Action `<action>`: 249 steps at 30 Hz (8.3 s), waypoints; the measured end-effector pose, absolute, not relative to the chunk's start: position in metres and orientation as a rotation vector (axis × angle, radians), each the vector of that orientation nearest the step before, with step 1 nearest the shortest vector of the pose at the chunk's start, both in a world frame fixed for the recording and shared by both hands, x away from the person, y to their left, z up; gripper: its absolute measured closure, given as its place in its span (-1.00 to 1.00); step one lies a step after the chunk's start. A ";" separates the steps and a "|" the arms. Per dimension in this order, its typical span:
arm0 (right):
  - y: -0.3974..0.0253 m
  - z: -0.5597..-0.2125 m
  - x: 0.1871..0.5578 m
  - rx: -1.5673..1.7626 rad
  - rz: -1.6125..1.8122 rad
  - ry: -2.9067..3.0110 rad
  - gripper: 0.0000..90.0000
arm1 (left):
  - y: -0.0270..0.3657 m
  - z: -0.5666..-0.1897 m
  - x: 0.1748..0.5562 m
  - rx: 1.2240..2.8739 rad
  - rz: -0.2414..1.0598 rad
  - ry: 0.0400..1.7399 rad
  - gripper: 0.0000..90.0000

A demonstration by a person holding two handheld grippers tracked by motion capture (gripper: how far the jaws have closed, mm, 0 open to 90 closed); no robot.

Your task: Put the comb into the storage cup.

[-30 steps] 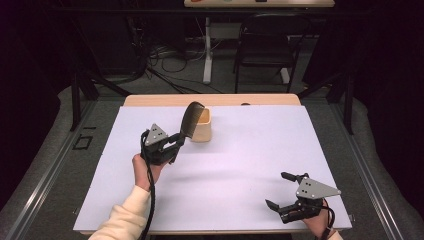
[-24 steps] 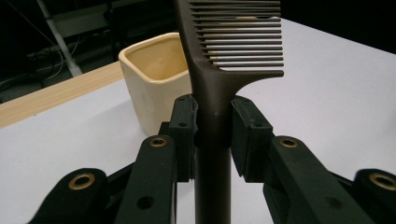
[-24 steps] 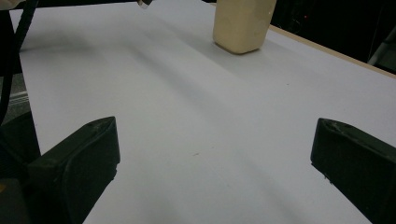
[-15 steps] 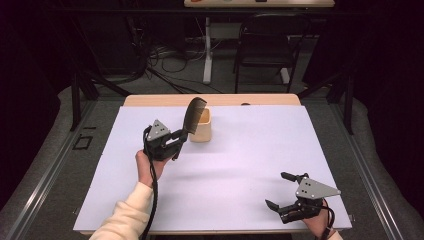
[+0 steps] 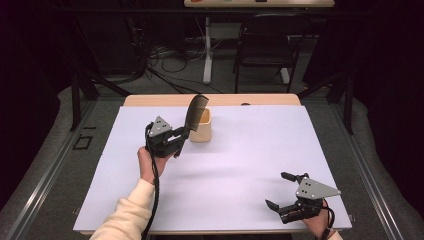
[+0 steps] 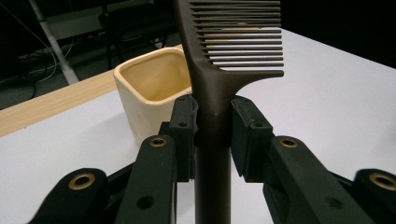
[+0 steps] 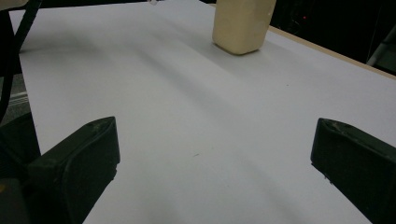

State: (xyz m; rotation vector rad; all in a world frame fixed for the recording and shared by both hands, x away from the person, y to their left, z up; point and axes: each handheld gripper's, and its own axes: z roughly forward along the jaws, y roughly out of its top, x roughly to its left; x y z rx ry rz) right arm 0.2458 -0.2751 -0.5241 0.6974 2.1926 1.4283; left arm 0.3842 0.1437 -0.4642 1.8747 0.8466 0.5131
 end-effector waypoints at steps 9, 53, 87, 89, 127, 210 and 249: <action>-0.275 -0.525 0.247 0.709 1.441 2.190 -0.99 | 0.136 -0.459 0.391 1.878 0.497 0.839 0.60; -0.275 -0.525 0.247 0.690 1.446 2.197 -0.99 | 0.120 -0.426 0.416 1.854 0.473 0.800 0.60; -0.276 -0.526 0.247 0.704 1.457 2.200 -0.98 | 0.106 -0.411 0.445 1.775 0.491 0.789 0.60; -0.276 -0.526 0.248 0.701 1.457 2.199 -0.98 | 0.104 -0.412 0.449 1.771 0.489 0.793 0.60; -0.275 -0.525 0.246 0.690 1.454 2.195 -0.98 | 0.101 -0.417 0.485 1.750 0.592 0.736 0.60; -0.276 -0.525 0.246 0.689 1.455 2.200 -0.98 | 0.105 -0.469 0.509 1.832 0.501 0.809 0.60; -0.276 -0.525 0.246 0.697 1.450 2.212 -0.98 | 0.104 -0.475 0.512 1.897 0.462 0.822 0.60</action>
